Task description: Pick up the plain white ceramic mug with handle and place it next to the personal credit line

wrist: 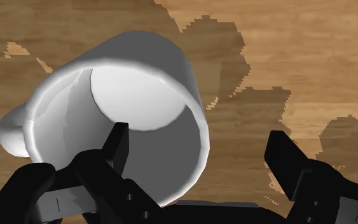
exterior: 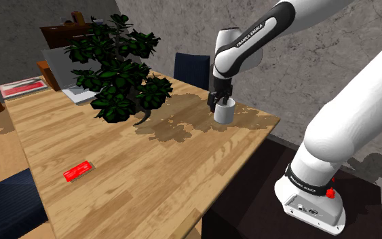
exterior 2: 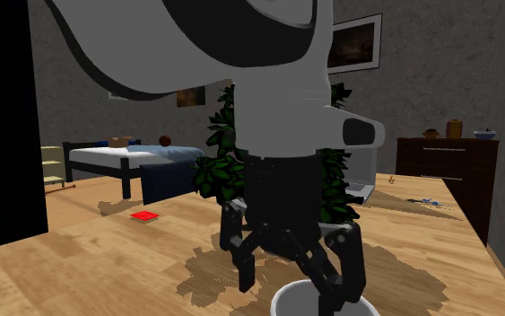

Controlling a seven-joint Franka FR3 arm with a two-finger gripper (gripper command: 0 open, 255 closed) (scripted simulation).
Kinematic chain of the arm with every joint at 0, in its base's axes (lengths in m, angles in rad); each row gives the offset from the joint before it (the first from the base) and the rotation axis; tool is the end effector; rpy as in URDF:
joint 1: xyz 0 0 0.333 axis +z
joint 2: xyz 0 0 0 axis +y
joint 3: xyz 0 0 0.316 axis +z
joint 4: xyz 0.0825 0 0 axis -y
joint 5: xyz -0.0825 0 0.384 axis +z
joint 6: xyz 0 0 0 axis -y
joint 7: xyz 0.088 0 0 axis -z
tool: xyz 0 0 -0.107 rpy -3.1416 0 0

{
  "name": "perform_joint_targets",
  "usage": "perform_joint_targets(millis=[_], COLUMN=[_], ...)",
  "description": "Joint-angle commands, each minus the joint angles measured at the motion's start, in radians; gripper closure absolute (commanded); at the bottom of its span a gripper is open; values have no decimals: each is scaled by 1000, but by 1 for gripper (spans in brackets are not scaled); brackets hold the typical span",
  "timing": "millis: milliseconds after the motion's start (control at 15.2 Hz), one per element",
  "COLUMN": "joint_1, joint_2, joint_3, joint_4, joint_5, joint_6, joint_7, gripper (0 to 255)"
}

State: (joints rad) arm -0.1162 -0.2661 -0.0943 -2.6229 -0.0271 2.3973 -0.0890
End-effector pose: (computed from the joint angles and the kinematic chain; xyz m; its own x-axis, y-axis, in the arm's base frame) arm 0.4095 -0.0865 0.3424 0.9943 -0.0989 0.0400 -0.0989 -0.9951 -0.0021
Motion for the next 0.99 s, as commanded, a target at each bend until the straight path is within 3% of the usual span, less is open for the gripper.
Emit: perform_joint_targets(millis=[0,396,462,924], joint_1=[0,0,0,0], joint_2=[5,5,5,5], joint_3=[-1,-1,-1,-1], joint_4=[-2,-2,-2,-2], joint_5=[0,0,0,0], joint_6=[7,7,7,7], joint_7=[-1,-1,-1,-1], gripper=[0,0,255,255])
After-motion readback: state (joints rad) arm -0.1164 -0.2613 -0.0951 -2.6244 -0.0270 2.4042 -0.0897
